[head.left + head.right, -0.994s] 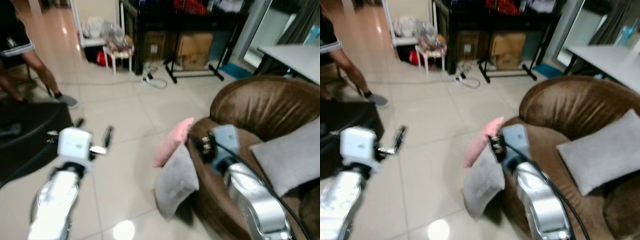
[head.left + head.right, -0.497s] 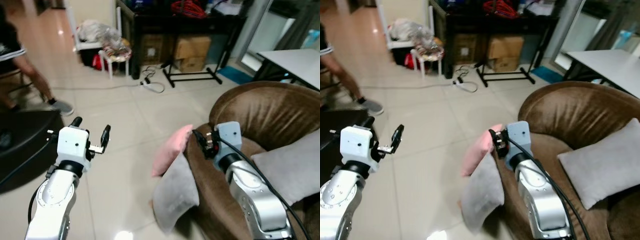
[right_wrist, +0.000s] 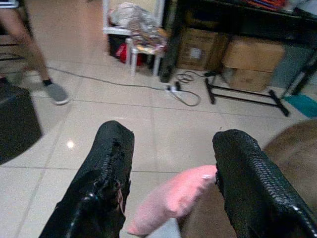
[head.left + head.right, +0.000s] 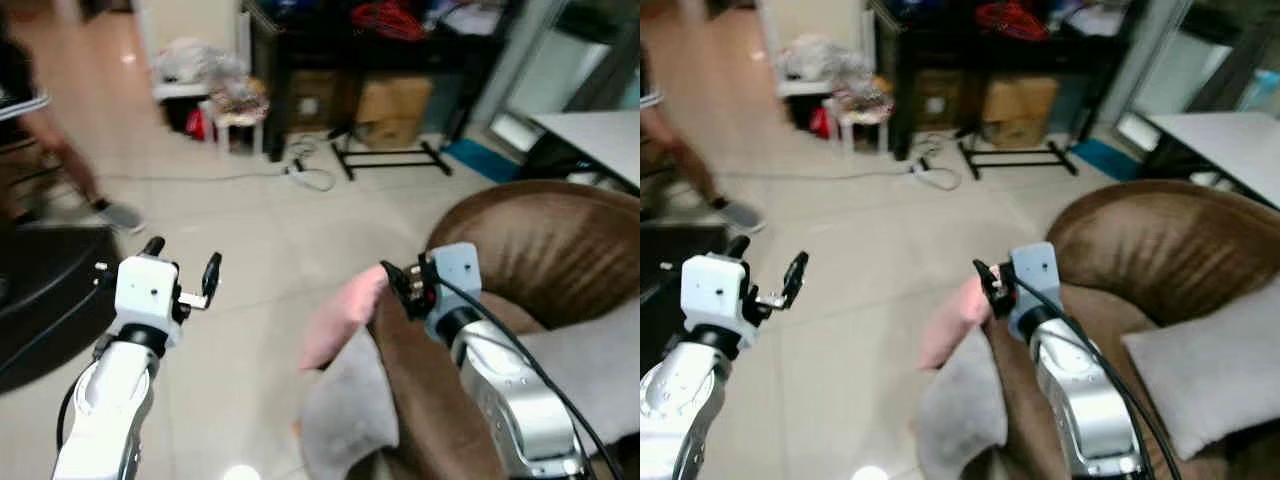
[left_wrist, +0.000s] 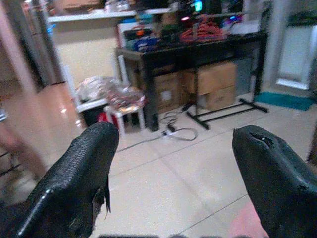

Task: Move the pillow to the sofa from floor

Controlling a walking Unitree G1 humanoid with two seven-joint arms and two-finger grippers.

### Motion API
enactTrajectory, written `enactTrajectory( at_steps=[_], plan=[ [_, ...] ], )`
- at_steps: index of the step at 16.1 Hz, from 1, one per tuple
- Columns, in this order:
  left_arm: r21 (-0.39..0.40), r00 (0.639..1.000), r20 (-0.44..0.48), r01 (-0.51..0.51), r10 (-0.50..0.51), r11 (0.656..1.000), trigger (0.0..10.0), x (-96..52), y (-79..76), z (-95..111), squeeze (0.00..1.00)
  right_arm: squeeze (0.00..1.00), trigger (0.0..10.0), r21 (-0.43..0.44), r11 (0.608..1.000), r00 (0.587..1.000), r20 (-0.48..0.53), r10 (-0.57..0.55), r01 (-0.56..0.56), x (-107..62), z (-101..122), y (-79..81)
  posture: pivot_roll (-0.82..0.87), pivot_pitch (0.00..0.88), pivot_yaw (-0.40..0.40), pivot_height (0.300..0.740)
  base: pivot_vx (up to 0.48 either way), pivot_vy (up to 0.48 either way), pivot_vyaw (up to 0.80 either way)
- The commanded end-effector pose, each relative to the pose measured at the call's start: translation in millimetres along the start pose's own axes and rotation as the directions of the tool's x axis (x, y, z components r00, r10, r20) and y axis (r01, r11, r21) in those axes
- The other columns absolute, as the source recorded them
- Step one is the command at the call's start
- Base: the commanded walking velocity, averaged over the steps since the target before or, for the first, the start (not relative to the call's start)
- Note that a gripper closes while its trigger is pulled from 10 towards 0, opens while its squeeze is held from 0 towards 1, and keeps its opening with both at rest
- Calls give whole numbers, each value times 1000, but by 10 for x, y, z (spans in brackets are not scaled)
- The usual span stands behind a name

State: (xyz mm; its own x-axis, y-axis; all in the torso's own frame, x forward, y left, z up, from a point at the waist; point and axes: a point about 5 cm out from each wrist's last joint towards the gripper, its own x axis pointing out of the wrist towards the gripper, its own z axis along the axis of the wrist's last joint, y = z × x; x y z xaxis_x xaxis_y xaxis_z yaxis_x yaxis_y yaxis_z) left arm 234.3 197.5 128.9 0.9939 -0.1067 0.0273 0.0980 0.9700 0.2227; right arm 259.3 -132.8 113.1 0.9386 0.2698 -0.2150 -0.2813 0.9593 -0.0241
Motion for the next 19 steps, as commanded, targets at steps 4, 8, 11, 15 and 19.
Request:
enactTrajectory(
  at_steps=[4,8,11,15,19],
  plan=[
    [-16,1000,11,12,-12,1000,10000,7,-99,22,0,0,10000,-3,1000,1000,-6,-22,22,-27,-16,-106,47,0,-103,740,240,0,0],
    [4,1000,-14,-23,23,1000,10000,-18,-83,-42,0,0,10000,12,999,999,-23,-39,39,-49,-84,-137,48,0,-106,715,0,0,0],
    [61,1000,-19,5,-4,998,10000,-53,-102,-93,0,0,10000,11,997,997,-34,-76,76,-65,-157,-192,48,0,-99,695,0,0,0],
    [47,1000,-4,21,-21,999,10000,-27,-95,-82,0,0,10000,19,997,997,-27,-78,78,-72,-161,-146,41,0,-67,665,0,0,0],
    [34,999,17,31,-31,999,10000,3,-78,-70,0,0,10000,18,997,997,-16,-75,75,-83,-152,-112,35,0,-54,630,0,0,0]
  ],
)
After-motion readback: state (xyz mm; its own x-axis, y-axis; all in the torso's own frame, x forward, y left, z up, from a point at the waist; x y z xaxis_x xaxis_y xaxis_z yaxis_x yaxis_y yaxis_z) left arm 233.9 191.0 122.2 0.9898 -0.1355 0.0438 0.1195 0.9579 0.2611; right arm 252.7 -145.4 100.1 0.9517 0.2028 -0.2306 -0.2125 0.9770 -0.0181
